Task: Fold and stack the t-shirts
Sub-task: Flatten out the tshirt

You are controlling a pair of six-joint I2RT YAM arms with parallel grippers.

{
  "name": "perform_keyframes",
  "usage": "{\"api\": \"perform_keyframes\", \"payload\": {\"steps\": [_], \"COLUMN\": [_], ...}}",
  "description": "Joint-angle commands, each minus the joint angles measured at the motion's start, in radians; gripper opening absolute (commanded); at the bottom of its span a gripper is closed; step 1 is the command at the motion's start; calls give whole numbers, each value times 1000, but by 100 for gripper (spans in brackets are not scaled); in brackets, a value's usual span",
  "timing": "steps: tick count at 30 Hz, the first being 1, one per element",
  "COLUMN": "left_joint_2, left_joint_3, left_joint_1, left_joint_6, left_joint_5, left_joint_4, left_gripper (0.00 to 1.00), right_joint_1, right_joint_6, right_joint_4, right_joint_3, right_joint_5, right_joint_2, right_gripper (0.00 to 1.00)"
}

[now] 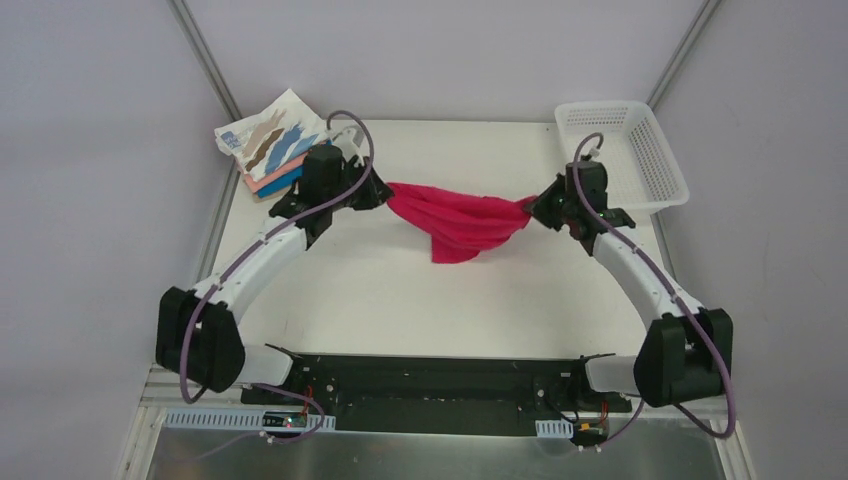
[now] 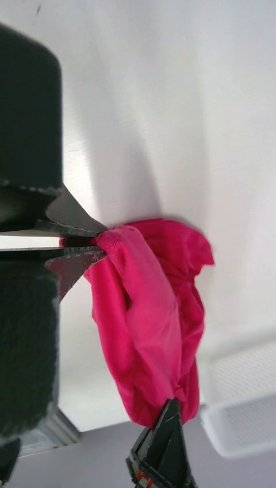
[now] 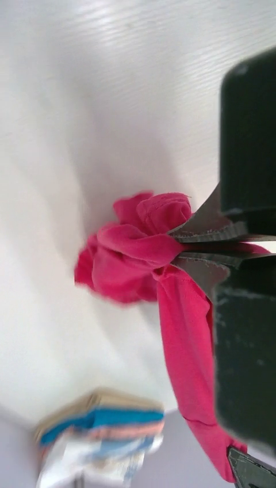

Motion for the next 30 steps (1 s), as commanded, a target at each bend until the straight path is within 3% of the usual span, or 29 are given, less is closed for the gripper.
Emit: {"api": "perform_keyframes", "payload": {"steps": [1, 6, 17, 26, 30], "left_joint_2": [-170, -320, -569, -697, -765], "left_joint_3": [144, 215, 295, 332, 314], "left_joint_1": [2, 2, 2, 2, 2], "left_joint_6": [85, 132, 170, 153, 139], "left_joint_5": [-197, -225, -99, -15, 11], "left_joint_4": [-61, -68, -73, -80, -85], "left_gripper": [0, 0, 0, 0, 0], "right_joint_1": [0, 2, 10, 9, 9], "right_joint_6": [-91, -121, -194, -180, -185], "right_joint_4": [-46, -56, -189, -238, -269], "right_joint_3": [178, 265, 520, 658, 702], "right_joint_5": [133, 127, -124, -335, -336], "right_joint_2": [-152, -301, -491, -582, -604], "right_gripper": [0, 0, 0, 0, 0]}}
